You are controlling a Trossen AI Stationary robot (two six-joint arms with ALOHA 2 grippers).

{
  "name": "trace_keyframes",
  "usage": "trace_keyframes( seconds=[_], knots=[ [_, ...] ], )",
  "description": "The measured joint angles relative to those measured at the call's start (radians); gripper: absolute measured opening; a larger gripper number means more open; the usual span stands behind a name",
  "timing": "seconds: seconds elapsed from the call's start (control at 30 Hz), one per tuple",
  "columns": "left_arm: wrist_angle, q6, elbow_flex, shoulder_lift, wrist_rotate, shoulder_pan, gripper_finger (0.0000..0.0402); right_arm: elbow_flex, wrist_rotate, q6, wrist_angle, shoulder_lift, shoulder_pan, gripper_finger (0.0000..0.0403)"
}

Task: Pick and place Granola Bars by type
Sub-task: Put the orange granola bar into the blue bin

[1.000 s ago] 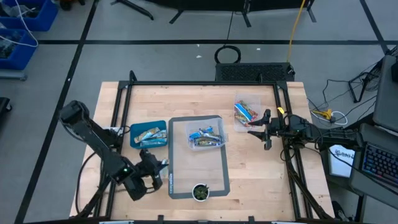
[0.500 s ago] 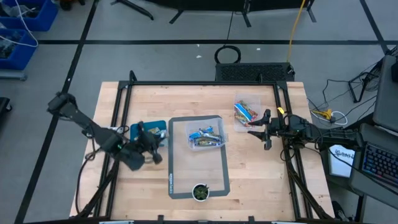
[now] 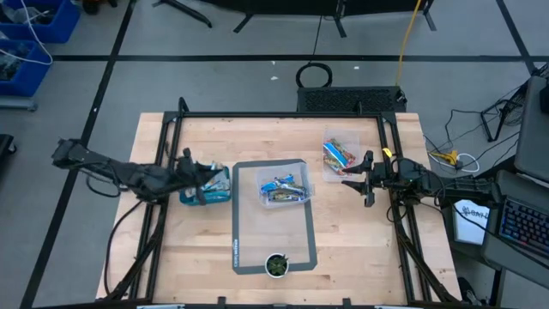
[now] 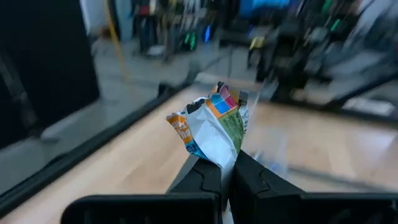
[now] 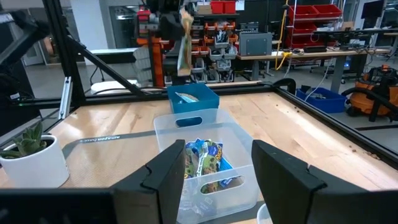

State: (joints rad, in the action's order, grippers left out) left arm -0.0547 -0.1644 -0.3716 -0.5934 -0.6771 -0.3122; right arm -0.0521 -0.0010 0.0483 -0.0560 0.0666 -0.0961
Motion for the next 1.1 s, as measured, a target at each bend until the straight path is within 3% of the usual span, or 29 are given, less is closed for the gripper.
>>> trace_keyframes(
  seconds=[0.1, 0.4, 0.87, 1.1],
  knots=[
    [-0.060, 0.035, 0.040, 0.103, 0.047, 0.024, 0.0008, 0.000, 0.000, 0.000, 0.000, 0.000, 0.000, 0.0176],
    [0.146, -0.029, 0.055, 0.296, 0.041, 0.056, 0.0008, 0.000, 0.000, 0.000, 0.000, 0.000, 0.000, 0.0176],
    [0.217, 0.003, 0.055, 0.335, 0.048, 0.065, 0.0008, 0.000, 0.000, 0.000, 0.000, 0.000, 0.000, 0.0176],
    [0.119, 0.043, 0.139, 0.382, 0.090, 0.065, 0.0008, 0.000, 0.000, 0.000, 0.000, 0.000, 0.000, 0.0176]
  ],
)
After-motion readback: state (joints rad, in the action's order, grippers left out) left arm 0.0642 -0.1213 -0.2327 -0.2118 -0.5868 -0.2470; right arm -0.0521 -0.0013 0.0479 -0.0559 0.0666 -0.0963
